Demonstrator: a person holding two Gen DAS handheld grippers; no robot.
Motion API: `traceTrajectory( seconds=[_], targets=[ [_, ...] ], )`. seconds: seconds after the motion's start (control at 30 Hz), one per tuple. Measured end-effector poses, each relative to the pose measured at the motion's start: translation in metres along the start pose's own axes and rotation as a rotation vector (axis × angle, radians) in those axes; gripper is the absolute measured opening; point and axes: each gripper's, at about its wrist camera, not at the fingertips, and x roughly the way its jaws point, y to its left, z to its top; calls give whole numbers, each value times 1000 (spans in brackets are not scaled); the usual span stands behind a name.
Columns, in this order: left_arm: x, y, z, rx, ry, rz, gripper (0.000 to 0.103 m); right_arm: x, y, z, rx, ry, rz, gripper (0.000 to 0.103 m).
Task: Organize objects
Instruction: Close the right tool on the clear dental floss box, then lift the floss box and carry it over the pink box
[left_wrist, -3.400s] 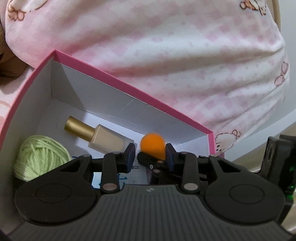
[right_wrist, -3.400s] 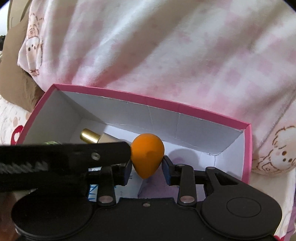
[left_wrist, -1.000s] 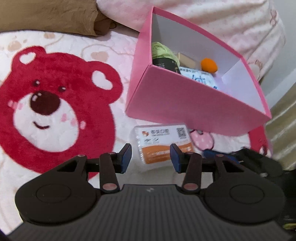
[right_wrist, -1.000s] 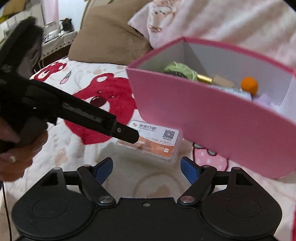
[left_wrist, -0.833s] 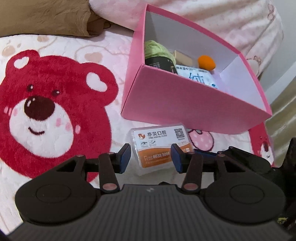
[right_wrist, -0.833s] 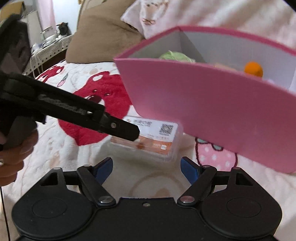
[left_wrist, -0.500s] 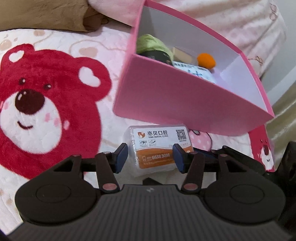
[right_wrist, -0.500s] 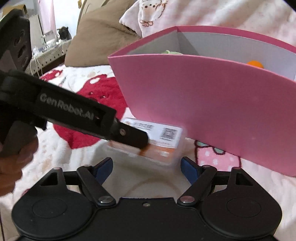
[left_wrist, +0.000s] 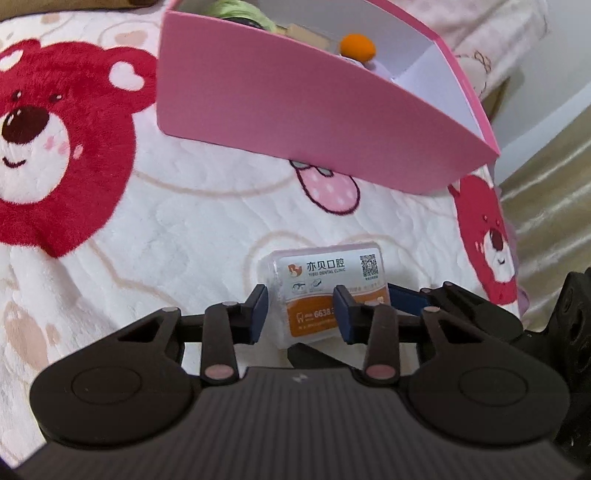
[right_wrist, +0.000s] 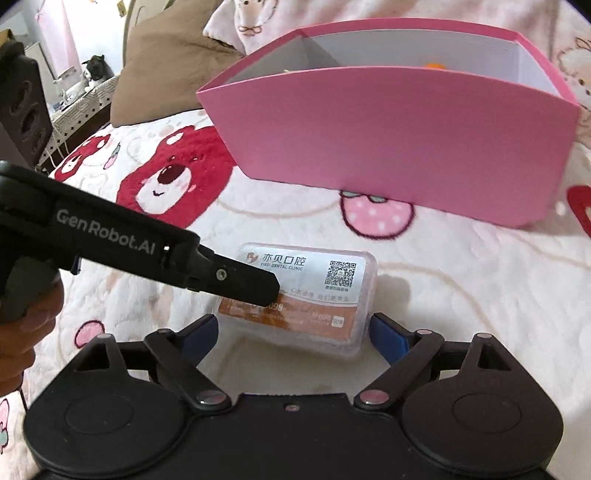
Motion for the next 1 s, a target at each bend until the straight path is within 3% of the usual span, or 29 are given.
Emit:
traceTrajectory(
  seconds=[0.1, 0.53, 1.0],
  targets=[
    [2, -7, -4, 25, -21, 36, 38, 8, 2, -1, 31, -16, -6, 97],
    [6, -8, -10, 33, -77, 33, 42, 16, -1, -4, 70, -88, -27, 100],
    [1, -14, -23, 35, -67, 3, 41, 6, 13, -18, -41, -45, -88, 100]
  ],
)
